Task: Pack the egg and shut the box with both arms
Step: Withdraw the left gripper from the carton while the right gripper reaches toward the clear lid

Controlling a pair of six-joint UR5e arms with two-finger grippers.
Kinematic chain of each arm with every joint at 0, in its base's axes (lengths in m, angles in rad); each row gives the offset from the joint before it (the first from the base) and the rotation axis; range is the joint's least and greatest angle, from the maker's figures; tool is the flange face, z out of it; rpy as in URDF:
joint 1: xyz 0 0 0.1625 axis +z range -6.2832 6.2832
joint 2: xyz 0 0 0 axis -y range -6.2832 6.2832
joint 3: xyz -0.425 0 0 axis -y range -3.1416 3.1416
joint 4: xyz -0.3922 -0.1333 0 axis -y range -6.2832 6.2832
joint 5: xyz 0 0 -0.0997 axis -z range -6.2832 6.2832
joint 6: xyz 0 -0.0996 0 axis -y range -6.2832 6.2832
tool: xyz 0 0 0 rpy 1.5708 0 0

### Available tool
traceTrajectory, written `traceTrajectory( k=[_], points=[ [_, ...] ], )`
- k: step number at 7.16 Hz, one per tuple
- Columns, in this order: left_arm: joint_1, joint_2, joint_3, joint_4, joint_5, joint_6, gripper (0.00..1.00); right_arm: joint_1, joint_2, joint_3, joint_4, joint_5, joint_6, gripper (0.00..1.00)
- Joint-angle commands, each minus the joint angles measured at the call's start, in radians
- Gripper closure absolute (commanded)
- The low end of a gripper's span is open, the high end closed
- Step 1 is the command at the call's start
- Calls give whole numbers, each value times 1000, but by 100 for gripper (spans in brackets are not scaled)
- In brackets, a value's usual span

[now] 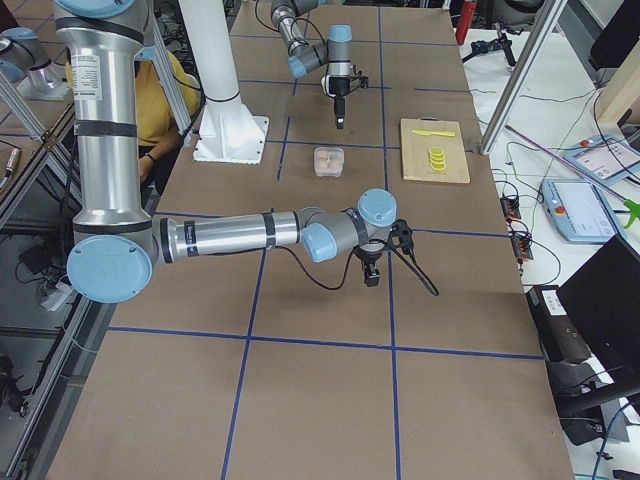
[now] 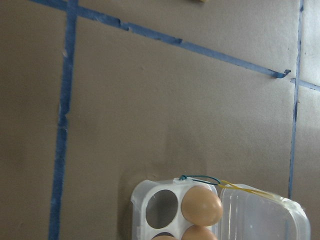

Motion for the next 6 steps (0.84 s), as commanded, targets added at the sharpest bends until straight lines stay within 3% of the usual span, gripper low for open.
traceTrajectory(
  k=[1, 2, 4, 6],
  points=[
    [-120, 156, -128, 2, -90, 133, 0, -177, 17, 14, 248, -67, 436, 0],
    [-183, 181, -132, 2, -139, 188, 0, -279, 18, 55, 293, -104, 618, 0],
    [-217, 206, -129, 1, -149, 216, 0, -523, 34, 206, 290, -297, 881, 0],
    [-242, 226, -124, 1, -150, 253, 0, -681, 212, 212, 179, -452, 1025, 0]
  ],
)
